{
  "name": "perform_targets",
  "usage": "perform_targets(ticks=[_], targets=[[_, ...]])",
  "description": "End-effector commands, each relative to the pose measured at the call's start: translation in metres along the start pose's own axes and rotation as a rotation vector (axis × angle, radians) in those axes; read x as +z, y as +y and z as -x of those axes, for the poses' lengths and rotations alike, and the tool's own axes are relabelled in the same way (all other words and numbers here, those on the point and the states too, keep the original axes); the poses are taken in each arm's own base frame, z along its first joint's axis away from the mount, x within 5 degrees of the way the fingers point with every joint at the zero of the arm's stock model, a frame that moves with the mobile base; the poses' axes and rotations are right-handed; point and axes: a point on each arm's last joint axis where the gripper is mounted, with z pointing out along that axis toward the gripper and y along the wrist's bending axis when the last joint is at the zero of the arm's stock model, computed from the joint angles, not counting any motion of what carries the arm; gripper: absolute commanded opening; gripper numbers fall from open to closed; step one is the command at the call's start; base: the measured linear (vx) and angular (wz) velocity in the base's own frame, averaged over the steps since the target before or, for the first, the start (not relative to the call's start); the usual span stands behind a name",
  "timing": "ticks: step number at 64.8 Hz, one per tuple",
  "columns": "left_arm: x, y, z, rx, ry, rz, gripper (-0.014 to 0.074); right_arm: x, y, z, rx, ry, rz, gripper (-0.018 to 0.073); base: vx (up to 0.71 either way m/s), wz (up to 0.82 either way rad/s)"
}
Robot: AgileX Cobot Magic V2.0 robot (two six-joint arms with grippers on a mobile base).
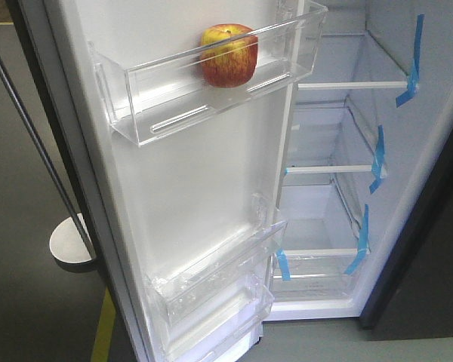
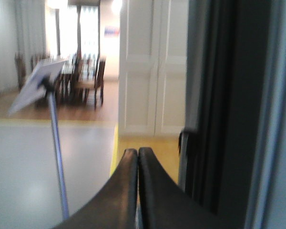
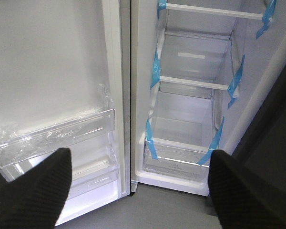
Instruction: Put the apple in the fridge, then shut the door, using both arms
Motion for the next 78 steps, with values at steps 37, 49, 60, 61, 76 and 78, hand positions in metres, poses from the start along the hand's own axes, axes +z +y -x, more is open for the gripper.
perform_targets(ticks=[37,49,60,61,76,78], targets=[[0.059,-0.005,0.013,-0.01,0.132,0.01,0.0002,-0.004,-0.001,0.012,-0.005,-0.083,-0.01,0.0561,0.0,0.0],[0.06,-0.005,0.014,-0.005,0.126,0.009,0.0121,-0.004,-0.001,0.012,-0.005,-0.083,-0.01,0.0561,0.0,0.0],[0.06,-0.005,0.017,0.034,0.124,0.008,0.0398,-0.004,-0.001,0.012,-0.005,-0.083,-0.01,0.0561,0.0,0.0],[0.06,-0.005,0.017,0.036,0.124,0.008,0.044,-0.004,-0.001,0.012,-0.005,-0.083,-0.01,0.0561,0.0,0.0],[0.06,-0.007,0.019,-0.002,0.098,-0.004,0.0732,-0.004,-0.001,0.012,-0.005,-0.083,-0.01,0.0561,0.0,0.0],[0.061,-0.007,0.02,-0.011,0.088,-0.008,0.0729,-0.004,-0.001,0.012,-0.005,-0.083,-0.01,0.0561,0.0,0.0]])
